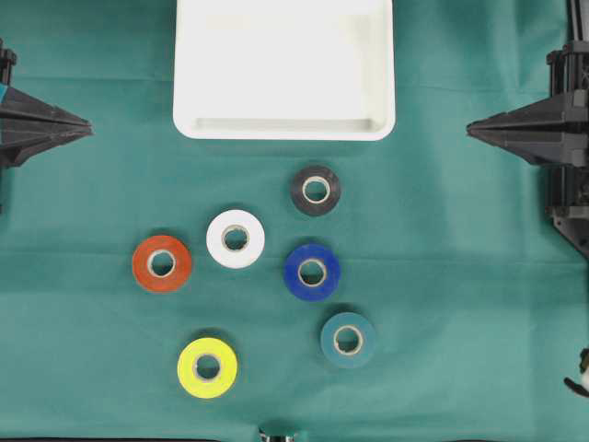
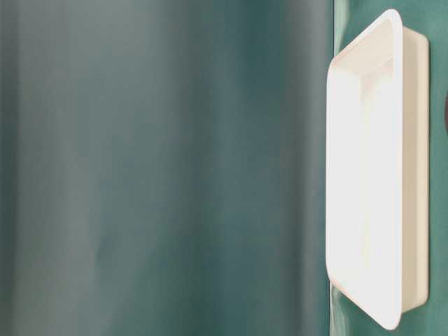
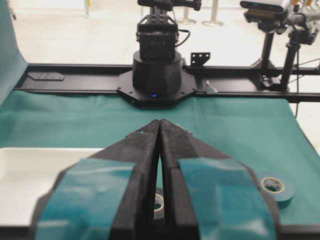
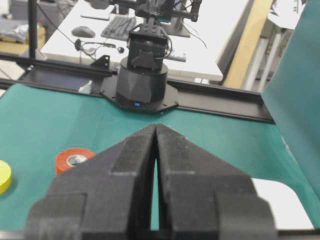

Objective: Pick up the tape from a random location and place it into the white case.
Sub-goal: 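Move the left gripper toward the yellow tape roll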

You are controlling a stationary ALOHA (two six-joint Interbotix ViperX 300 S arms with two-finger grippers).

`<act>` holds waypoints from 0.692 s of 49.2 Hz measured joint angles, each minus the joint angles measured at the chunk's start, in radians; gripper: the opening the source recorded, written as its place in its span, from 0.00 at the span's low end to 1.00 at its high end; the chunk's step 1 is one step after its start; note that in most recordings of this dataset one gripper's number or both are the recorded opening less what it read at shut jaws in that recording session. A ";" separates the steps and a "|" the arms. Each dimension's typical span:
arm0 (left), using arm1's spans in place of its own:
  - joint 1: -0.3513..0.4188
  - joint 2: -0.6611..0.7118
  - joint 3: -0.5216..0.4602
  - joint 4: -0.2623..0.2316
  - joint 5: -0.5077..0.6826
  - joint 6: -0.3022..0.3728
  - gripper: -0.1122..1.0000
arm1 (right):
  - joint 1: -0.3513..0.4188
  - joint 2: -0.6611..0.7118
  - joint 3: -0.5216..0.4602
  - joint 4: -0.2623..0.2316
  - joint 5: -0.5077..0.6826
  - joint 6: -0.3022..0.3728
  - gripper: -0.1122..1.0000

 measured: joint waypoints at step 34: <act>0.005 0.006 -0.002 -0.002 0.072 0.002 0.53 | -0.023 0.009 -0.029 0.000 0.141 -0.005 0.25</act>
